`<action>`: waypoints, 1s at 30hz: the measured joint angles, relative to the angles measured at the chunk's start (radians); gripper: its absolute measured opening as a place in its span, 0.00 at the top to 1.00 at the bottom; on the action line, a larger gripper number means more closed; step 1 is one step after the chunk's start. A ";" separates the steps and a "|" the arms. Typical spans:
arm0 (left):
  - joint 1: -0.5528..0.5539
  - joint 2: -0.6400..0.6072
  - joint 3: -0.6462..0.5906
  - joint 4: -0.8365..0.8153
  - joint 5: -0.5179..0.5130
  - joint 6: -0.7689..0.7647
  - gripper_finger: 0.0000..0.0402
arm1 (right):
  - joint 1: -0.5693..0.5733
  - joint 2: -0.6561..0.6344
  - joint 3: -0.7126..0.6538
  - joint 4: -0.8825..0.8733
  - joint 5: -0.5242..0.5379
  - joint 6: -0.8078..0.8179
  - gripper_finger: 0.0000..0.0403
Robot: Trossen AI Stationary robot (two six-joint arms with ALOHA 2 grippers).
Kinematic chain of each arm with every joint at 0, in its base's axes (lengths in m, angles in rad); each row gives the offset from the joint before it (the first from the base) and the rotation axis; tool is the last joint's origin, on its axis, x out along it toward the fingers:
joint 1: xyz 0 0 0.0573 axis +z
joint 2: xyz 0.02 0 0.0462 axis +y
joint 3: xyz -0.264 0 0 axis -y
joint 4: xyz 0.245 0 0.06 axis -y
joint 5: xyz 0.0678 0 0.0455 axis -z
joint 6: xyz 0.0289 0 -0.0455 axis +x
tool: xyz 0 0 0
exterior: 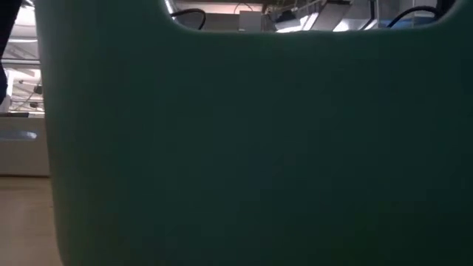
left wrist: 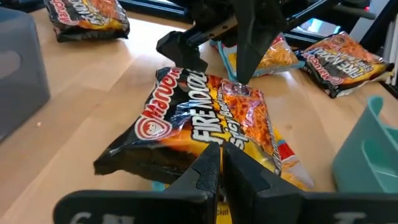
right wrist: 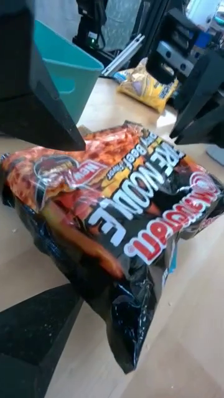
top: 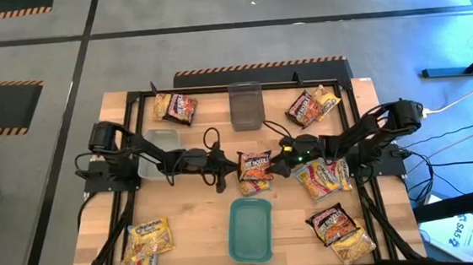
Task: Sort Maruchan noodles
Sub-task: Put the black noodle pack into the black bin
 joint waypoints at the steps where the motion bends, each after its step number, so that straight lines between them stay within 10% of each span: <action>1: 0.000 0.012 0.008 0.001 0.000 0.002 0.97 | 0.000 0.009 0.005 0.000 -0.005 0.000 0.14; 30: 0.004 0.094 0.115 0.001 -0.004 0.083 0.97 | 0.001 0.041 0.082 0.104 -0.084 -0.113 0.26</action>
